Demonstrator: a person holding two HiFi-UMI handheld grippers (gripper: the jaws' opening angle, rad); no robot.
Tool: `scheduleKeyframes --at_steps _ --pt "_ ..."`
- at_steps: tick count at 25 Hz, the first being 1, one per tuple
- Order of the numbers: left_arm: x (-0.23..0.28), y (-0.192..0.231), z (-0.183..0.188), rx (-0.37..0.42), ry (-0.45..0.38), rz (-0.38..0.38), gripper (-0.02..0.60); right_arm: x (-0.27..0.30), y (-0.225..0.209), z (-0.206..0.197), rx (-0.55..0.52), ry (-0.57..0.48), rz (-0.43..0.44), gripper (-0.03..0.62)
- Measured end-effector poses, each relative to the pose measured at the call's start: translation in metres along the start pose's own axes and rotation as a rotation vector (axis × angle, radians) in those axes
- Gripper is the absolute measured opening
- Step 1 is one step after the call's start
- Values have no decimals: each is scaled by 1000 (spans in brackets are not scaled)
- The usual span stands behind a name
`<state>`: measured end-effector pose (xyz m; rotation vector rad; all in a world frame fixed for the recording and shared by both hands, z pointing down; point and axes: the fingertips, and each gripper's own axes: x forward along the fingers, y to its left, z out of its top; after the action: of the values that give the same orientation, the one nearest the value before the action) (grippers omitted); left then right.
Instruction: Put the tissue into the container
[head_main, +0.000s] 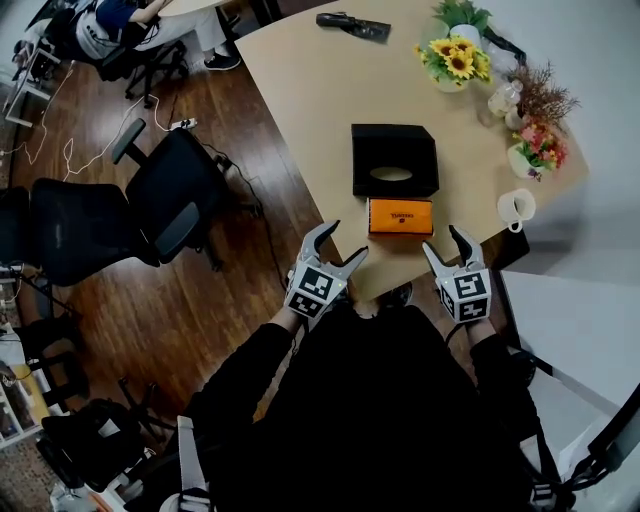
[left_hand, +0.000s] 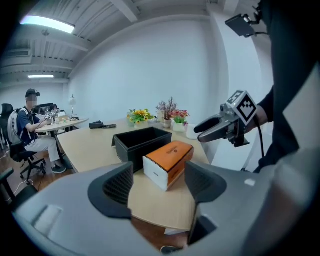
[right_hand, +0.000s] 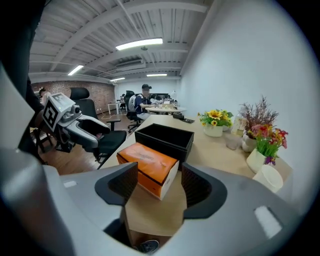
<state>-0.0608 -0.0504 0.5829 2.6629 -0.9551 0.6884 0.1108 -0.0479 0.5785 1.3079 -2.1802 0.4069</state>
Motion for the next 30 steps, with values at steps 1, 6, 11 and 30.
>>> scheduleKeyframes --at_steps 1,6,11,30 --pt "7 -2 -5 3 22 0 307 7 -1 -7 -18 22 20 273" --pt "38 -9 -32 54 132 -6 308 39 -5 -44 -92 132 86 316" --pt "62 -9 -58 81 244 -14 319 60 -7 -69 -123 213 117 316" --pt "92 -17 -52 113 275 -58 224 70 7 -64 -162 204 168 245"
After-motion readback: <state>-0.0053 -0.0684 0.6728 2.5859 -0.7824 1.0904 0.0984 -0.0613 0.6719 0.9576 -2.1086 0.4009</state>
